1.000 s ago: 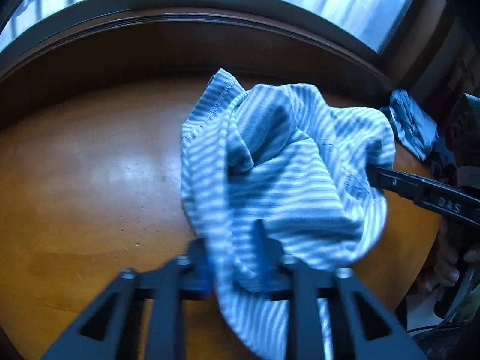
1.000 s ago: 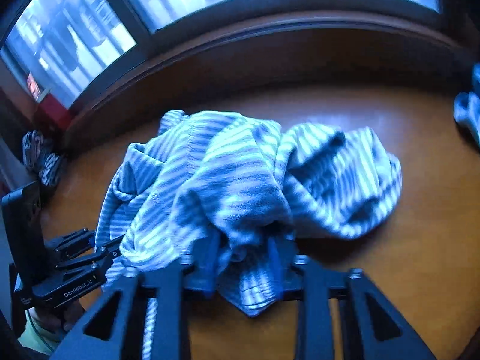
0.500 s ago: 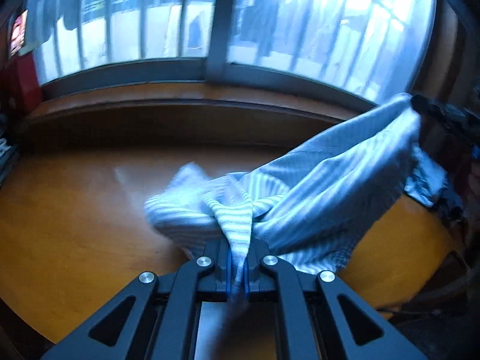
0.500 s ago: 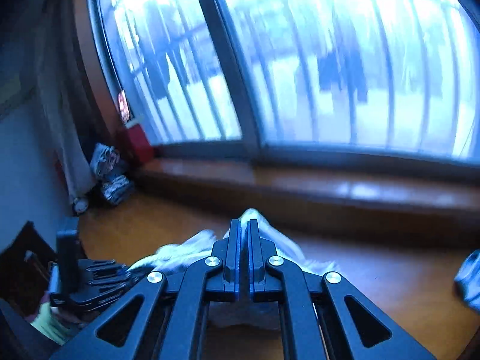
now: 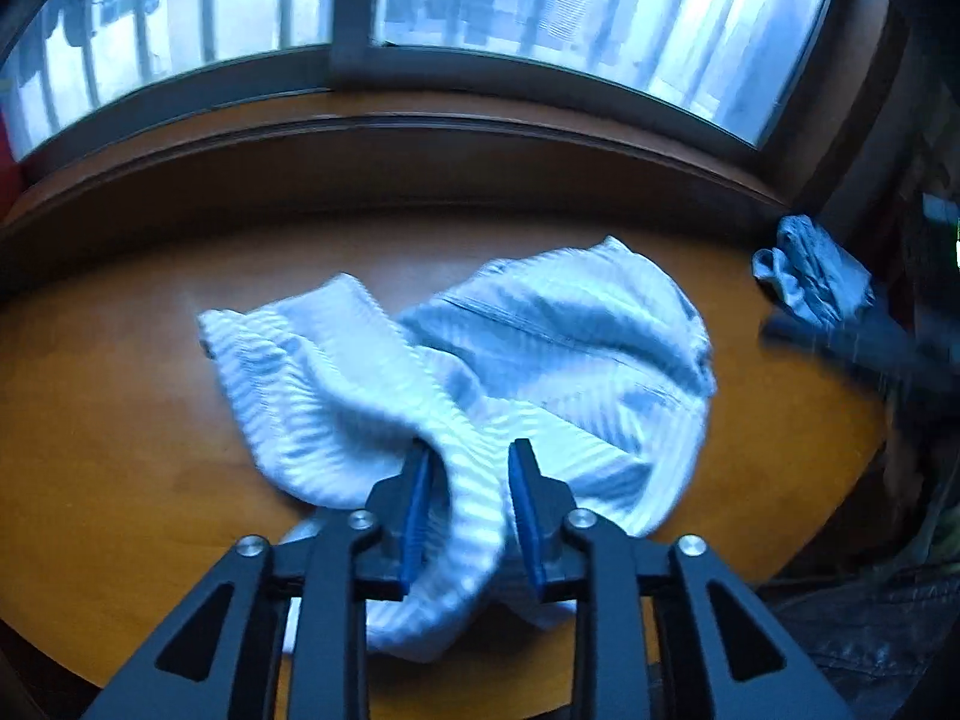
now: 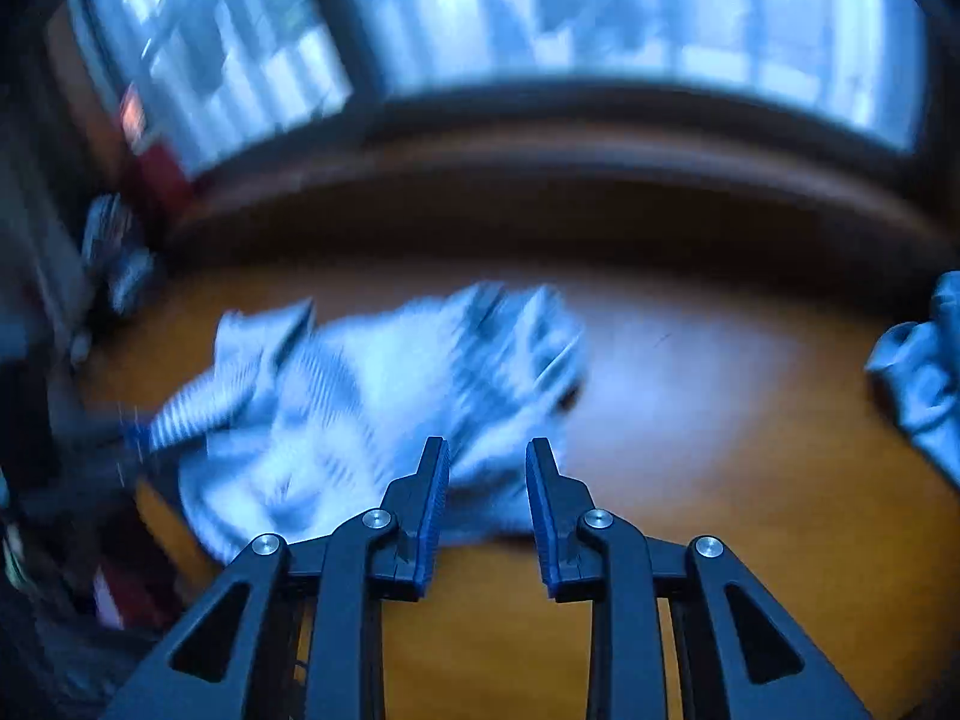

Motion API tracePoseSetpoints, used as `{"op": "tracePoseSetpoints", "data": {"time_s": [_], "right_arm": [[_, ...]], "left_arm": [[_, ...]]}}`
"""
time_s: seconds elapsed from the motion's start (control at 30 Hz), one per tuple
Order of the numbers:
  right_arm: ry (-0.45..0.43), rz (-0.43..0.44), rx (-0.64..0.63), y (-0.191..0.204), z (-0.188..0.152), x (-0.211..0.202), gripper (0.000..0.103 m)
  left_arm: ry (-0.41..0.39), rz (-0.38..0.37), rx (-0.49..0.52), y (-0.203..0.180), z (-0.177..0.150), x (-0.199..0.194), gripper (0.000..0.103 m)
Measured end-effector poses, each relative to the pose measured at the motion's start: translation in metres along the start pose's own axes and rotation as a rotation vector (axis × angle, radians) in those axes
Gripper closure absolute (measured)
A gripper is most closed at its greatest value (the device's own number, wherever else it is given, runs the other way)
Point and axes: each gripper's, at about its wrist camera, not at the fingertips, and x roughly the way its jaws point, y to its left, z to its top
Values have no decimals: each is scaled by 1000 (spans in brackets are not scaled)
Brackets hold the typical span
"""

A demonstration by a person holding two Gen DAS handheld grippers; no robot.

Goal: Fold clothes

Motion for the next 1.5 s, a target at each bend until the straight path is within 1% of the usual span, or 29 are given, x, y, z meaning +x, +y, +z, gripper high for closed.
{"op": "tracePoseSetpoints", "data": {"time_s": [0.03,0.07,0.1,0.17,0.2,0.3,0.33,0.4,0.5,0.57,0.67,0.7,0.73,0.77,0.8,0.87,0.97,1.07,1.17,1.23,1.3,1.4,1.47,1.5], "right_arm": [[21,11,-41,12,-6,9,75],[32,23,-98,24,-10,13,72],[42,34,-156,36,-14,18,66],[58,55,-261,56,-27,25,59],[62,63,-304,67,-27,30,55],[72,88,-441,91,-33,38,50],[74,94,-486,98,-35,40,49],[81,101,-544,102,-44,45,48],[99,79,-596,108,-48,65,47],[112,58,-621,112,-51,80,47],[111,24,-643,118,-54,91,47],[111,16,-646,119,-55,94,52],[110,31,-630,119,-53,93,59],[108,44,-614,118,-51,92,79],[96,43,-596,114,-48,87,88],[71,43,-560,106,-42,76,91],[7,15,-483,85,-31,46,92],[-43,-59,-439,61,-28,15,92],[-62,-167,-403,35,-27,-8,92],[-55,-240,-361,15,-28,-15,92],[-41,-308,-305,-8,-30,-21,91],[8,-395,-166,-45,-32,-20,88],[19,-413,-69,-62,-36,-26,82],[1,-418,-55,-63,-38,-35,80]], "left_arm": [[-9,15,-11,4,0,-3,79],[-17,29,-27,8,-2,-5,79],[-20,39,-43,13,-4,-6,79],[-16,54,-70,21,-7,-5,79],[-12,65,-81,25,-11,-7,79],[2,100,-111,35,-25,-12,78],[9,113,-119,37,-30,-13,76],[18,139,-140,39,-39,-16,67],[19,166,-174,44,-49,-19,66],[14,170,-200,46,-52,-19,66],[2,174,-232,51,-53,-23,66],[-2,172,-238,52,-53,-23,66],[-5,168,-244,54,-52,-23,66],[-7,162,-248,54,-50,-23,66],[-8,159,-251,56,-48,-23,66],[-10,156,-252,54,-43,-20,66],[-12,150,-247,49,-38,-13,66],[-4,142,-237,44,-36,-5,66],[14,139,-223,37,-34,6,66],[28,133,-213,32,-33,14,66],[44,110,-193,24,-31,22,66],[62,80,-160,10,-29,30,66],[71,61,-138,0,-27,34,66],[75,52,-126,-5,-27,37,66]]}}
